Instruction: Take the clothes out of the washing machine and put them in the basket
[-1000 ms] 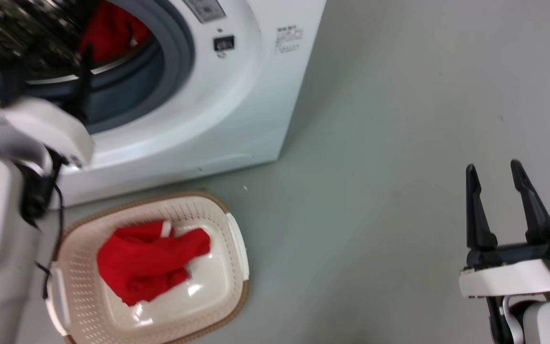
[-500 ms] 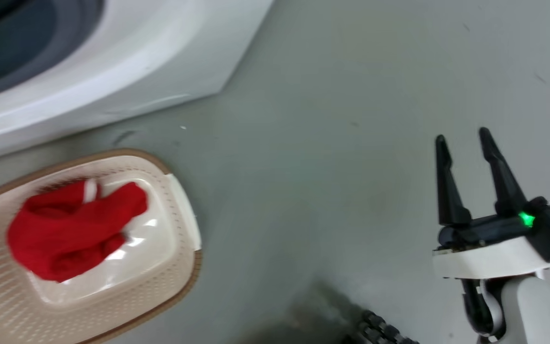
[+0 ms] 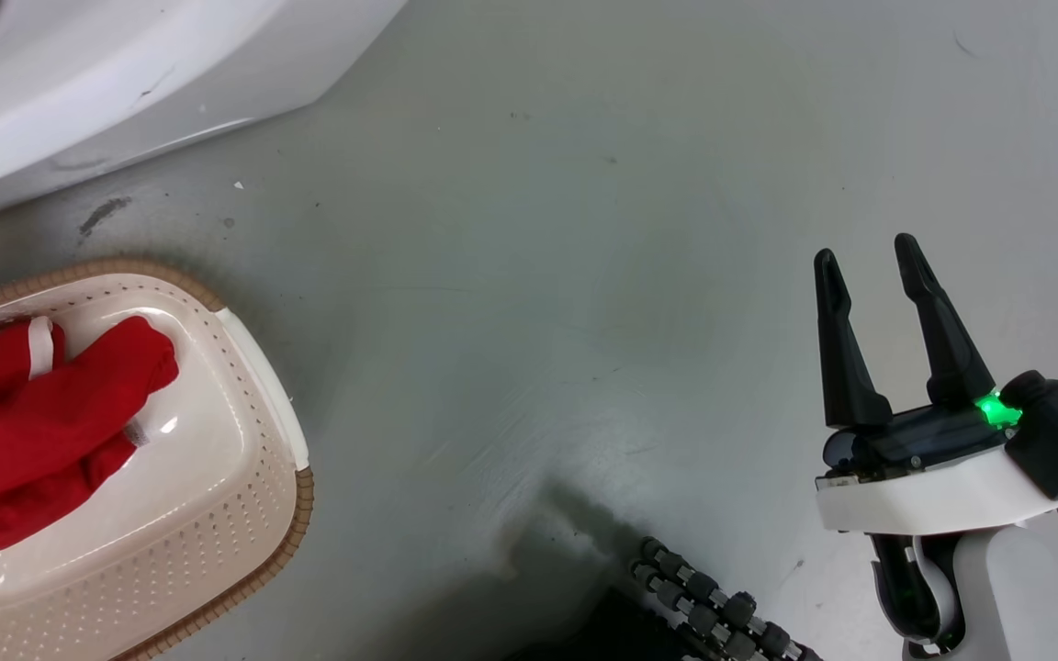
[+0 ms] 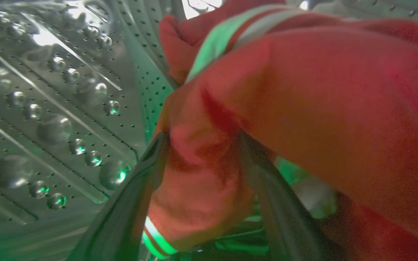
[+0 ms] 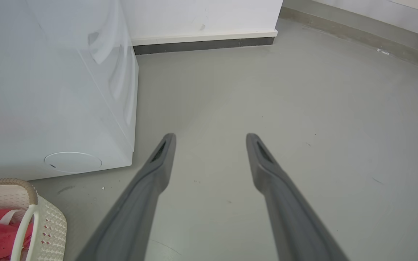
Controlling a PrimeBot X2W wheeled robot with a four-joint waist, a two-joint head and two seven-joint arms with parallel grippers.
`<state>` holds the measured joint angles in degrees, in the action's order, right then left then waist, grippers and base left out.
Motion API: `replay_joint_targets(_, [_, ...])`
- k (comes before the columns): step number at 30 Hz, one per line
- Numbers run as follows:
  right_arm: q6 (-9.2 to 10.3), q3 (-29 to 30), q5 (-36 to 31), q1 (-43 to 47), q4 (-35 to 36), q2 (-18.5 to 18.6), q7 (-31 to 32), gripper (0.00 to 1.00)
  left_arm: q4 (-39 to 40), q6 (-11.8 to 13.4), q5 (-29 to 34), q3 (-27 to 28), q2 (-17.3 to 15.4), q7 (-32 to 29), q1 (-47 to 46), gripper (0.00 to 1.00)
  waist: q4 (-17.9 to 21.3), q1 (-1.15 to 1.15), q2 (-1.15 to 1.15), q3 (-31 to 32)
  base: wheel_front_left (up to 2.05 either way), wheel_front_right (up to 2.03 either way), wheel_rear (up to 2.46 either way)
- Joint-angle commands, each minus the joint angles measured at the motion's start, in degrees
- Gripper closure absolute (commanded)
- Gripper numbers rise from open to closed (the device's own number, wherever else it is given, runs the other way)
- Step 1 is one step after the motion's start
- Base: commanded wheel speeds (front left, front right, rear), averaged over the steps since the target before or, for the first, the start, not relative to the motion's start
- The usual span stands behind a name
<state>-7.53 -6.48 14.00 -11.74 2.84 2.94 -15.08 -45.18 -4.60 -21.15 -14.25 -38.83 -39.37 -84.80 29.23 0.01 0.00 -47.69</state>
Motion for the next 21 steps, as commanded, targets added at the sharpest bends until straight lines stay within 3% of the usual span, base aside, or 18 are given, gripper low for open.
replay_joint_targets(1, [0.08, -0.02, 0.51, -0.54, 0.28, -0.12, -0.15, 0.0, -1.31, -0.56, 0.38, -0.76, 0.29, -0.41, -1.3, 0.0, 0.08, -0.01, 0.0, -0.42, 0.0, 0.0, 0.0])
replay_joint_targets(5, [0.08, -0.23, 0.89, -0.04, 0.51, -0.12, -0.14, 0.0, -4.48, -1.43, 1.15, -2.49, 0.08, -0.76, -2.54, 0.0, 0.06, -0.01, 0.0, -0.79, 0.0, 0.0, 0.0])
replay_joint_targets(6, [0.08, -0.18, 1.07, 0.25, 0.58, -0.11, -0.14, 0.0, -6.54, -1.98, 0.83, -3.4, 0.23, -0.7, -3.24, 1.0, 0.08, -0.01, 0.0, -0.9, 0.0, 0.0, 0.0])
replay_joint_targets(16, [0.08, 0.15, 0.86, -2.23, -0.32, -0.11, -0.14, 0.0, -9.84, -2.79, -0.82, -5.67, -0.63, 6.78, -6.69, 1.0, -0.17, -0.01, 0.0, 0.59, 0.0, 0.0, 0.0])
replay_joint_targets(21, [0.08, 2.0, -1.52, -2.71, -0.71, -0.08, -0.14, 0.0, -9.87, -2.86, -3.74, -7.32, 1.14, 12.21, -4.19, 1.0, -2.83, -0.01, 0.0, 3.83, 0.0, 0.0, 0.0])
